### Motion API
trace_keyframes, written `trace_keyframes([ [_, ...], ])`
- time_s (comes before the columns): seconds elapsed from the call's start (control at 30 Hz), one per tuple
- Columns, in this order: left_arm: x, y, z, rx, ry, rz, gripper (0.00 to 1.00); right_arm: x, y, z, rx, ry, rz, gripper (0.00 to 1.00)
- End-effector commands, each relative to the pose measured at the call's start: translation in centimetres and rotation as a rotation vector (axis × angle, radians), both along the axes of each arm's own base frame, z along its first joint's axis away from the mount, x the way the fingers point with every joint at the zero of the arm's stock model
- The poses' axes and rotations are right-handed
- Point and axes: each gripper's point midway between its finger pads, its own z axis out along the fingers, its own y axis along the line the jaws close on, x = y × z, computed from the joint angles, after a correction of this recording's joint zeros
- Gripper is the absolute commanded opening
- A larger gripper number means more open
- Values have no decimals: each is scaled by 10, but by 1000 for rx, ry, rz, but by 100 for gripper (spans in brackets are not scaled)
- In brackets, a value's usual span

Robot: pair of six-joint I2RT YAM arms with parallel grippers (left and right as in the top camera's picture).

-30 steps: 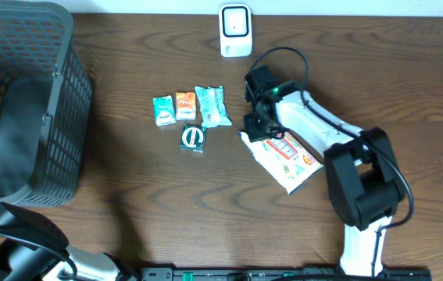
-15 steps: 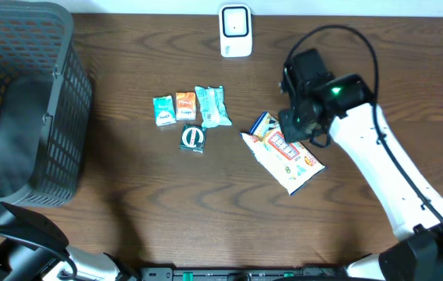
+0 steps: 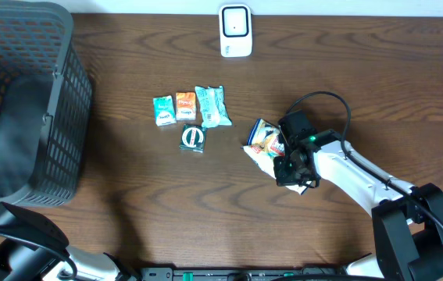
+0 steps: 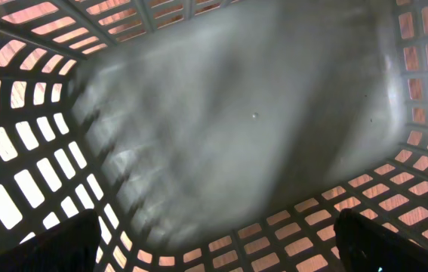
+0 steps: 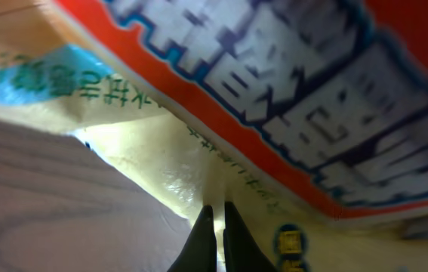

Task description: Scan the item barcode

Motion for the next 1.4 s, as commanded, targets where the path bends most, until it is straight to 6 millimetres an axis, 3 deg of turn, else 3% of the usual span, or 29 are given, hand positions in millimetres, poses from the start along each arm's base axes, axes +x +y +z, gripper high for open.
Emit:
trace_keyframes([
  [0.0,-2,0,-3,-8,11,8,98,6,10,11,35,-8,-20,1],
  [0.17,-2,0,-3,-8,11,8,98,49,27,53,71,-136,43,1],
  [0.27,-2,0,-3,-8,11,8,98,84,17,83,-18,-270,29,1],
  [0.4,-2,0,-3,-8,11,8,98,95,7,93,-79,-321,11,2],
  [0.57,-2,0,-3,-8,10,8,98,85,3,70,-102,-260,10,1],
  [0.8,-2,0,-3,-8,10,8,98,41,19,-6,-1,-10,8,1],
  [0.9,-2,0,-3,-8,10,8,98,40,20,-24,-12,21,7,1],
  [1.0,-2,0,-3,-8,10,8,98,50,23,-24,3,-14,5,1],
  [1.13,-2,0,-3,-8,11,8,98,95,46,-4,98,-171,-34,2],
  [1.3,-2,0,-3,-8,11,8,97,166,82,40,301,-466,-108,5],
  [1.37,-2,0,-3,-8,11,8,98,183,86,57,332,-531,-112,6],
])
